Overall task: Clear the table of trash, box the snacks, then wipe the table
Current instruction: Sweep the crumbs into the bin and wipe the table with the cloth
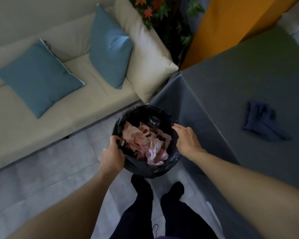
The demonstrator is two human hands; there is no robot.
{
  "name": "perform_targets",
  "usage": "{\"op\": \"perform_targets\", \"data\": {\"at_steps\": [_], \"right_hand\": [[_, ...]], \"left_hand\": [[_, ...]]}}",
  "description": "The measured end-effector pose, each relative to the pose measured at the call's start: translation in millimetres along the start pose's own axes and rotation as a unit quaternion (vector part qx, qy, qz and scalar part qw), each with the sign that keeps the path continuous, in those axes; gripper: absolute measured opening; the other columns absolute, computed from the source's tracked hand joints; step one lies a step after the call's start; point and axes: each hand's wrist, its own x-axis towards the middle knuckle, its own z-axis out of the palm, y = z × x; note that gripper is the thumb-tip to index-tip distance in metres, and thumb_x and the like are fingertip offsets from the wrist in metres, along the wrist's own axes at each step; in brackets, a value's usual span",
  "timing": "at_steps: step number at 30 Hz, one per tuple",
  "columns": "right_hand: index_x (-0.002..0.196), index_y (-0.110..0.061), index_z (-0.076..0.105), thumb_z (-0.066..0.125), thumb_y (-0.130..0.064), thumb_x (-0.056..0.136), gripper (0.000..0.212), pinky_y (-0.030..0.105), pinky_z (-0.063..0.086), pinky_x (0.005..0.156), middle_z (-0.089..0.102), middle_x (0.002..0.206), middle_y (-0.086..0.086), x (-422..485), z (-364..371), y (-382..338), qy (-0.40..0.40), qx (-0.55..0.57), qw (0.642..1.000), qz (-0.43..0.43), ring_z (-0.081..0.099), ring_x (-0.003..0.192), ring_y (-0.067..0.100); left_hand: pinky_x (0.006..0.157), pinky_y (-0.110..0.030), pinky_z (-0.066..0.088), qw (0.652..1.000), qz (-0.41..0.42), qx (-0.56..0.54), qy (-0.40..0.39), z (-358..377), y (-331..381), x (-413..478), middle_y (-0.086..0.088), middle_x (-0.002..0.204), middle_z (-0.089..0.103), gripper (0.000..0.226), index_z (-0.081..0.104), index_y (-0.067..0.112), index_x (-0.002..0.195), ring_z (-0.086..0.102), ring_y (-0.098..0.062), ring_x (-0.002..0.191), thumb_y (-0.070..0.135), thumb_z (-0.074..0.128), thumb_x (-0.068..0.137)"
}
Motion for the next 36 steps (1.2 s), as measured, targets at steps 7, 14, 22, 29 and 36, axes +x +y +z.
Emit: {"op": "perform_targets", "data": {"at_steps": [7, 14, 22, 29, 36], "right_hand": [[0.145, -0.015, 0.048, 0.044, 0.013, 0.087, 0.064, 0.023, 0.035, 0.109, 0.049, 0.149, -0.003, 23, 33, -26, -0.013, -0.016, 0.999, -0.032, 0.040, 0.122, 0.022], [0.154, -0.013, 0.029, 0.047, 0.012, 0.086, 0.074, 0.027, 0.032, 0.113, 0.029, 0.161, -0.003, 83, 77, -34, -0.056, -0.053, 0.996, -0.040, 0.037, 0.128, 0.027], [0.156, -0.017, 0.022, 0.050, 0.007, 0.089, 0.076, 0.028, 0.028, 0.111, 0.020, 0.163, -0.008, 163, 159, -25, -0.111, -0.092, 0.988, -0.049, 0.030, 0.137, 0.024], [0.157, -0.016, 0.012, 0.052, 0.006, 0.088, 0.084, 0.030, 0.032, 0.110, 0.006, 0.166, -0.009, 233, 231, -5, -0.161, -0.114, 0.978, -0.062, 0.026, 0.138, 0.025], [0.157, -0.014, 0.010, 0.053, 0.007, 0.087, 0.085, 0.032, 0.030, 0.112, 0.005, 0.166, -0.004, 284, 280, 18, -0.168, -0.119, 0.976, -0.077, 0.021, 0.143, 0.027]], "left_hand": [[0.073, -0.048, 0.049, 0.992, 0.015, 0.122, 0.011, -2, -31, 36, -0.014, 0.126, 0.037, 0.045, 0.035, 0.014, 0.137, 0.060, -0.042, 0.091, 0.000, 0.046, 0.096], [0.074, -0.050, 0.056, 0.988, 0.000, 0.157, 0.004, 22, -72, 97, -0.014, 0.115, 0.036, 0.049, 0.036, 0.009, 0.130, 0.059, -0.038, 0.086, 0.001, 0.059, 0.088], [0.074, -0.050, 0.054, 0.989, -0.029, 0.143, 0.007, 82, -134, 174, -0.019, 0.113, 0.039, 0.048, 0.040, 0.001, 0.129, 0.056, -0.040, 0.088, -0.004, 0.060, 0.085], [0.087, -0.053, 0.053, 0.991, -0.050, 0.127, -0.002, 140, -176, 241, -0.022, 0.127, 0.035, 0.068, 0.026, 0.003, 0.143, 0.053, -0.044, 0.103, 0.004, 0.066, 0.088], [0.091, -0.053, 0.052, 0.995, -0.039, 0.095, -0.005, 184, -203, 291, -0.022, 0.130, 0.032, 0.068, 0.023, 0.005, 0.146, 0.054, -0.048, 0.105, 0.005, 0.063, 0.090]]}}
